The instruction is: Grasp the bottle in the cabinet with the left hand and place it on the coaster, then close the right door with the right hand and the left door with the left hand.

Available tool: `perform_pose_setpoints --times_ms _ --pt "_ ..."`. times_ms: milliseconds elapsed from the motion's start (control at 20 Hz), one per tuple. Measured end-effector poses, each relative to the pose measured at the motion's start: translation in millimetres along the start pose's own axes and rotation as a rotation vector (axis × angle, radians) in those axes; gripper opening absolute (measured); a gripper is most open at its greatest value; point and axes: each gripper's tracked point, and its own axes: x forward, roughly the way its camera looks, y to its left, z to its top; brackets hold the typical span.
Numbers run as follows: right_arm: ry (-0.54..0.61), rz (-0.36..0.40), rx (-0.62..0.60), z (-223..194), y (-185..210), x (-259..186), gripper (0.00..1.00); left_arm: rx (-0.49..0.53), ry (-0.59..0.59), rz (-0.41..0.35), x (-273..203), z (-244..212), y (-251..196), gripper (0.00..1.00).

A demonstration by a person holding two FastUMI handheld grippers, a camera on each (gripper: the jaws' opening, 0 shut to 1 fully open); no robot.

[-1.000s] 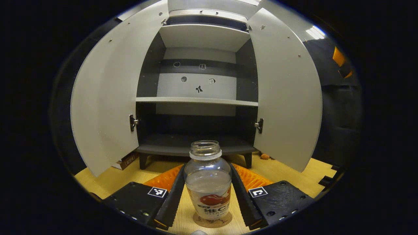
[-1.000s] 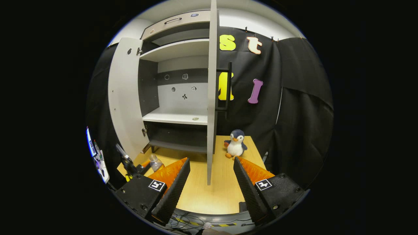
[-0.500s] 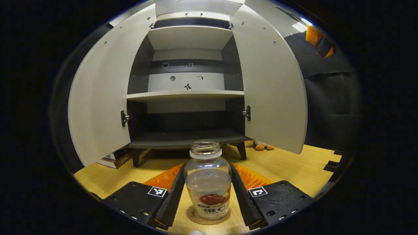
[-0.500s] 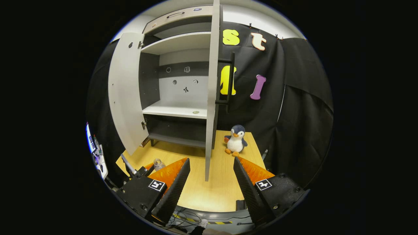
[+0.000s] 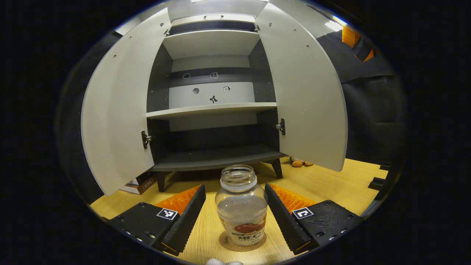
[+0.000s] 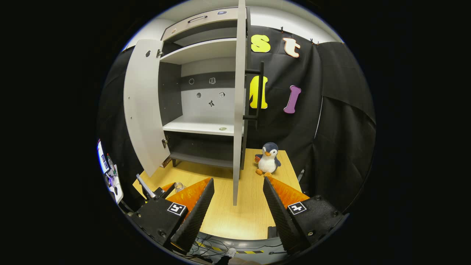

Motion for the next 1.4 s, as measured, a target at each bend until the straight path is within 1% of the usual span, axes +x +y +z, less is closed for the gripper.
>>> perform_pose_setpoints --times_ms 250,500,650,800,950,1200,1400 --pt "-0.059 -0.004 0.020 13.3 -3.4 -9.5 0.83 0.010 -0.028 0.010 -1.3 47.5 2.8 0.96" --pt "-0.119 -0.004 0.038 26.7 -1.7 -18.8 0.83 -0.011 -0.074 -0.016 -5.1 118.1 2.3 0.96" --pt "-0.163 0.005 0.039 37.5 5.2 -22.7 0.83 -0.009 -0.070 -0.007 -11.7 155.4 13.4 0.96" --pt "-0.207 0.036 0.044 48.6 19.8 -24.7 0.83 -0.029 -0.044 -0.008 -23.7 181.2 24.9 0.96" --pt "-0.253 0.057 0.032 58.3 34.0 -28.8 0.83 -0.036 -0.056 0.029 -38.5 214.7 48.3 0.96" --pt "-0.288 0.074 0.038 63.2 54.0 -31.7 0.82 -0.065 -0.082 0.124 -67.7 271.7 99.8 0.96" --pt "-0.316 0.072 0.047 69.8 63.1 -37.3 0.83 -0.022 -0.123 0.182 -101.0 303.6 134.2 0.96"
